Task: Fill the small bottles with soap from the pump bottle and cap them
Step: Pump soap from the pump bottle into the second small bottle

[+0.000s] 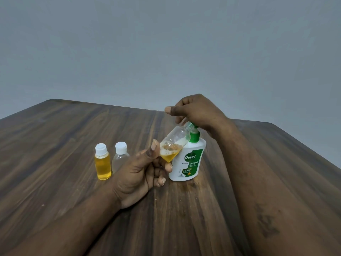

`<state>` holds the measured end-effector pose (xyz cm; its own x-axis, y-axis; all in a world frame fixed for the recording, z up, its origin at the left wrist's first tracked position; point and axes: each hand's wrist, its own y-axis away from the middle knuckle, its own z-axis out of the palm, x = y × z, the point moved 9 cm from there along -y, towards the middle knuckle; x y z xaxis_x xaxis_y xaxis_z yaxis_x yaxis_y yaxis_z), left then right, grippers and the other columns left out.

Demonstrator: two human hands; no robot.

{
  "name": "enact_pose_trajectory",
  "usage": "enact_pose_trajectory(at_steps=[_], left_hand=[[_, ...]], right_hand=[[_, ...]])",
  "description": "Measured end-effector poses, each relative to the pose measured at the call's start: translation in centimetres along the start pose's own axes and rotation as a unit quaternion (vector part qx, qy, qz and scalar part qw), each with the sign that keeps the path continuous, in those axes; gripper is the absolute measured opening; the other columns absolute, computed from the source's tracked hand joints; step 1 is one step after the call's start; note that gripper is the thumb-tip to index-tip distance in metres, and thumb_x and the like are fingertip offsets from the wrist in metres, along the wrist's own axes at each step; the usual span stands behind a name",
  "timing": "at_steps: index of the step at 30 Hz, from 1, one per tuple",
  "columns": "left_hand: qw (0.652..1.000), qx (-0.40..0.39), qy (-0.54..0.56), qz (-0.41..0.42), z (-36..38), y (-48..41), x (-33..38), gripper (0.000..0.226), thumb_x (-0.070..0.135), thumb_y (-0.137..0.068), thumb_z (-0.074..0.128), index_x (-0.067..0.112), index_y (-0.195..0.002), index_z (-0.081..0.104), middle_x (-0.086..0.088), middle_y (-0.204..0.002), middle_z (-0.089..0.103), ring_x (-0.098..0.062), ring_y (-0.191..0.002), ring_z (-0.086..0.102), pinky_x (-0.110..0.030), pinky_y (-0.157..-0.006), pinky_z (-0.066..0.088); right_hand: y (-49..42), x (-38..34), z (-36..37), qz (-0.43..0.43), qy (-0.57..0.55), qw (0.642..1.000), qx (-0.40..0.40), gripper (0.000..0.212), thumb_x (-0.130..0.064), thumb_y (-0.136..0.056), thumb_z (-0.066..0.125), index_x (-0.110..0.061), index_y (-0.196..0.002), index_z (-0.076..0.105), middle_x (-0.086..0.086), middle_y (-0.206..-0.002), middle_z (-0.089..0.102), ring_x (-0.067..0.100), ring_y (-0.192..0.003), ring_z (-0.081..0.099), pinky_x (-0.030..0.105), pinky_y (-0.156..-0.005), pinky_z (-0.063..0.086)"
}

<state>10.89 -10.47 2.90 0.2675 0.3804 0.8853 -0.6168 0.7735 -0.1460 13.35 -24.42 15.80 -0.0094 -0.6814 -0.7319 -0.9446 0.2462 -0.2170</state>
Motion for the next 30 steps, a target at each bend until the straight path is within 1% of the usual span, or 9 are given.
enact_pose_trajectory(at_steps=[3,5,9,12,16,20,23,26,30], left_hand=[[1.0,0.001,0.002,0.008,0.0,0.0,0.3,0.066,0.071,-0.061,0.085,0.015,-0.097,0.079,-0.009,-0.077,0.066,-0.015,-0.057,0.056,-0.023,-0.053,0.049],[1.0,0.004,0.001,0.007,-0.1,0.1,0.3,0.063,0.071,-0.061,0.085,0.018,-0.093,0.079,-0.009,-0.076,0.066,-0.014,-0.058,0.056,-0.023,-0.053,0.049],[1.0,0.004,-0.006,-0.002,0.0,0.3,0.1,0.06,0.071,-0.06,0.086,0.018,-0.087,0.079,-0.009,-0.076,0.066,-0.014,-0.058,0.056,-0.023,-0.052,0.05],[1.0,0.007,-0.005,0.0,-0.1,0.3,0.2,0.061,0.072,-0.06,0.086,0.018,-0.09,0.079,-0.009,-0.076,0.066,-0.014,-0.058,0.056,-0.023,-0.053,0.049],[1.0,-0.002,0.003,0.002,0.2,0.2,0.2,0.06,0.07,-0.06,0.087,0.019,-0.091,0.08,-0.008,-0.077,0.066,-0.014,-0.059,0.056,-0.023,-0.053,0.049],[1.0,-0.008,0.003,0.005,0.3,0.2,0.4,0.061,0.07,-0.059,0.087,0.02,-0.092,0.08,-0.008,-0.077,0.066,-0.014,-0.058,0.056,-0.023,-0.053,0.049],[1.0,-0.002,-0.003,0.004,0.1,0.3,0.4,0.061,0.072,-0.059,0.086,0.02,-0.09,0.08,-0.008,-0.076,0.066,-0.014,-0.059,0.056,-0.023,-0.053,0.049],[1.0,0.0,-0.01,-0.002,0.0,0.4,0.2,0.059,0.073,-0.059,0.086,0.02,-0.085,0.079,-0.009,-0.075,0.066,-0.015,-0.058,0.056,-0.023,-0.052,0.05],[1.0,0.0,-0.007,0.003,-0.1,0.3,0.3,0.058,0.072,-0.06,0.086,0.021,-0.087,0.08,-0.007,-0.075,0.066,-0.014,-0.06,0.056,-0.023,-0.053,0.049]], right_hand=[[0.0,-0.6,-0.2,-0.021,0.01,1.0,0.02,0.03,-0.044,-0.087,0.081,-0.016,-0.081,0.071,-0.005,-0.074,0.076,0.012,-0.076,0.068,0.037,-0.079,0.057],[-0.1,-0.2,0.5,-0.004,0.019,1.0,-0.015,0.03,-0.043,-0.087,0.081,-0.017,-0.077,0.069,-0.005,-0.075,0.073,0.014,-0.076,0.066,0.041,-0.083,0.056],[0.4,1.8,1.8,0.079,0.01,0.993,-0.085,0.03,-0.042,-0.085,0.082,-0.013,-0.085,0.074,-0.004,-0.082,0.067,0.014,-0.072,0.06,0.03,-0.069,0.046],[0.4,1.5,1.7,0.073,0.004,0.994,-0.085,0.029,-0.041,-0.086,0.082,-0.015,-0.08,0.07,-0.006,-0.074,0.065,0.013,-0.068,0.059,0.029,-0.065,0.044],[0.2,-0.2,0.5,0.003,0.03,0.999,-0.025,0.033,-0.044,-0.089,0.078,-0.015,-0.079,0.07,-0.005,-0.076,0.073,0.013,-0.075,0.066,0.035,-0.076,0.054],[0.2,-1.0,-0.6,-0.028,0.026,0.999,0.037,0.033,-0.046,-0.087,0.08,-0.014,-0.085,0.073,-0.005,-0.076,0.076,0.009,-0.074,0.068,0.029,-0.069,0.053],[-0.1,0.2,0.7,0.014,0.049,0.998,-0.021,0.032,-0.044,-0.089,0.078,-0.012,-0.086,0.074,-0.002,-0.084,0.074,0.017,-0.083,0.067,0.036,-0.078,0.053],[0.3,1.9,1.8,0.081,0.017,0.994,-0.077,0.032,-0.043,-0.087,0.08,-0.011,-0.093,0.078,-0.002,-0.088,0.071,0.016,-0.079,0.064,0.031,-0.07,0.047],[0.3,0.8,1.4,0.054,0.036,0.995,-0.07,0.036,-0.044,-0.089,0.078,-0.008,-0.092,0.075,0.001,-0.09,0.072,0.019,-0.082,0.064,0.034,-0.074,0.051]])
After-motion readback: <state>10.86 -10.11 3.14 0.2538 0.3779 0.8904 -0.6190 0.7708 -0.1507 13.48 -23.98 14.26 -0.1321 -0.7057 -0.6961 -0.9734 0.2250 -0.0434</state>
